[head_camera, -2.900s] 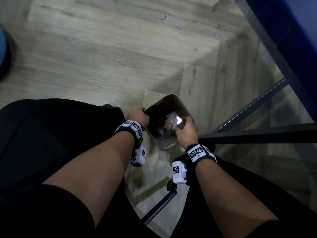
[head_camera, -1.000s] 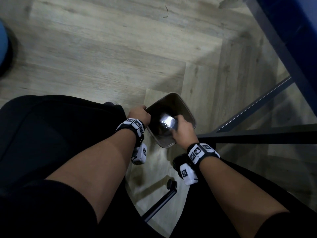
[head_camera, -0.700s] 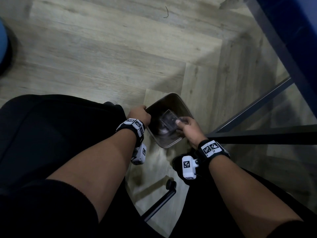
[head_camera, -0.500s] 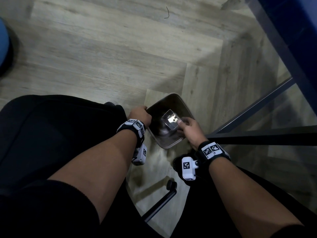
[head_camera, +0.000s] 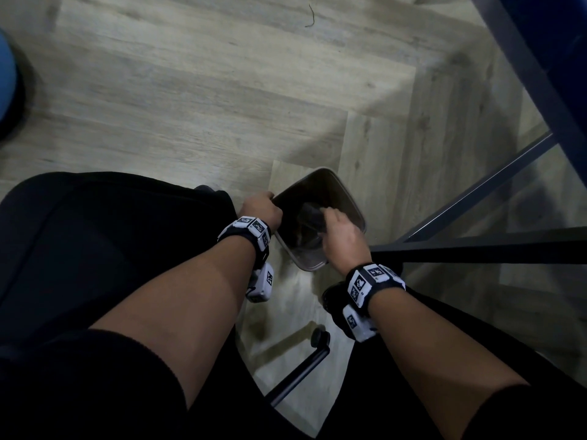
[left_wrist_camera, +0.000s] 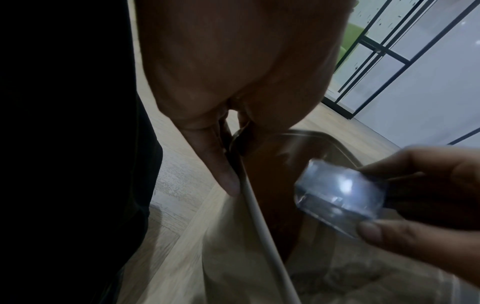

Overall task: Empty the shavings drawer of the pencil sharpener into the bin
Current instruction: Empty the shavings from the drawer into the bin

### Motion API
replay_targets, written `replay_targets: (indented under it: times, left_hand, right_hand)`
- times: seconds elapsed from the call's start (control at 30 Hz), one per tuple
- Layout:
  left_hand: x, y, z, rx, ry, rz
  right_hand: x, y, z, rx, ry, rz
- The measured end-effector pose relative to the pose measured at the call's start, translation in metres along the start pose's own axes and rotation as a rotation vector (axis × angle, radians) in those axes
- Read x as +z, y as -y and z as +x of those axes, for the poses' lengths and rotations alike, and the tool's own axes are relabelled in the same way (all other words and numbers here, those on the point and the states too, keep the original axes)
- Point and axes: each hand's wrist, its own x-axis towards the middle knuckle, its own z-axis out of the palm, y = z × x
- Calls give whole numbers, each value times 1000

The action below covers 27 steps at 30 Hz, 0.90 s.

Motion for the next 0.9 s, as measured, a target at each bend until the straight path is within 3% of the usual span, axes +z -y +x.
replay_targets:
  times: [0.27, 0.4, 0.67, 0.8, 0.9]
  left_hand:
    - [2, 2, 5, 3, 24, 21]
    - [2, 3, 8, -8, 43, 15]
    - [-13, -25, -3, -69, 12, 101]
    - [-42, -68, -25, 97, 7, 220]
    - [-69, -103, -60, 320, 102, 336]
  right_hand:
    - [-3, 2, 1, 24, 102, -53]
    - [-6, 0, 4, 198, 60, 111]
    - [-47, -10, -3, 385, 118, 482]
    - [-63, -18, -11, 487, 130, 627]
    - [-61, -37, -13, 504, 78, 797]
